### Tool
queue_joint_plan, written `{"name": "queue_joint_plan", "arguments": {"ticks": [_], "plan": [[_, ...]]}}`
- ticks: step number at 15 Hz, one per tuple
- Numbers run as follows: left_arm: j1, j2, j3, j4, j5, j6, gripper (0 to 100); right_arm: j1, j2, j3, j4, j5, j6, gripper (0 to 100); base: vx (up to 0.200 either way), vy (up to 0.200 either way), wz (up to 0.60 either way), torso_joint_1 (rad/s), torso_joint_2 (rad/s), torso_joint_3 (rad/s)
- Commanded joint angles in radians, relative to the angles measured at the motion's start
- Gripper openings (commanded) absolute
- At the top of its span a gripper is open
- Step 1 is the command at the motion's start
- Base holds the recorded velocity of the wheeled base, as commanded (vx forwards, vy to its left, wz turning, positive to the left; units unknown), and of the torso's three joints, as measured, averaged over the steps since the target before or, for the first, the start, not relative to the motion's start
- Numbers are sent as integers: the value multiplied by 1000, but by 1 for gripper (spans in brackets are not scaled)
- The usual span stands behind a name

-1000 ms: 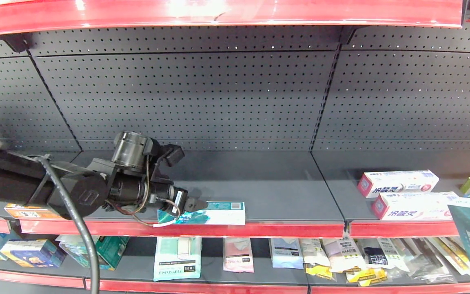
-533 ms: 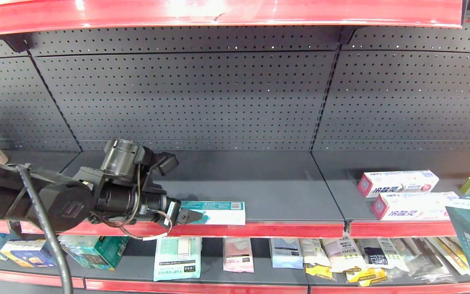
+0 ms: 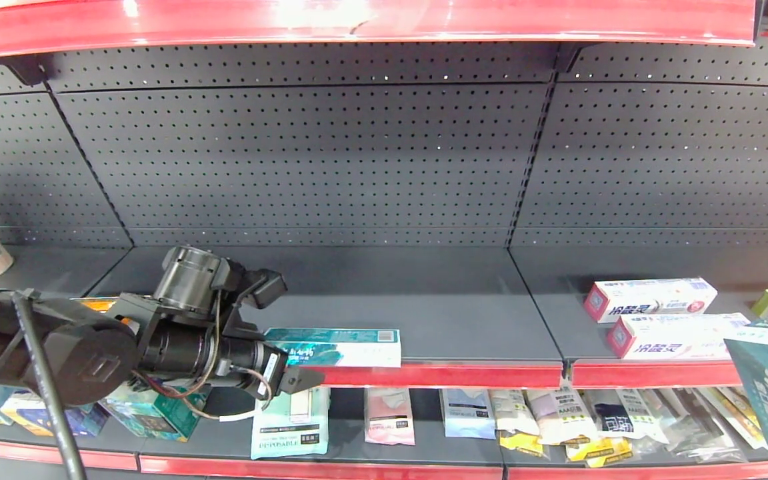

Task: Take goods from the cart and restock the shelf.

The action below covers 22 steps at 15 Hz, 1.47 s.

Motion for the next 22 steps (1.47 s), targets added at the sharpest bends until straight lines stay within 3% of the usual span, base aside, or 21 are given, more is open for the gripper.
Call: {"name": "queue_joint_plan", "arguments": {"ticks": [1, 22], "plan": [[0, 14, 5, -1, 0, 0, 100, 0, 3, 1, 1, 0, 0, 0, 0, 0, 0, 0, 0, 0], [1, 115, -114, -18, 2, -8, 100, 0, 3, 7, 0, 0, -2, 0, 0, 0, 0, 0, 0, 0]]}}
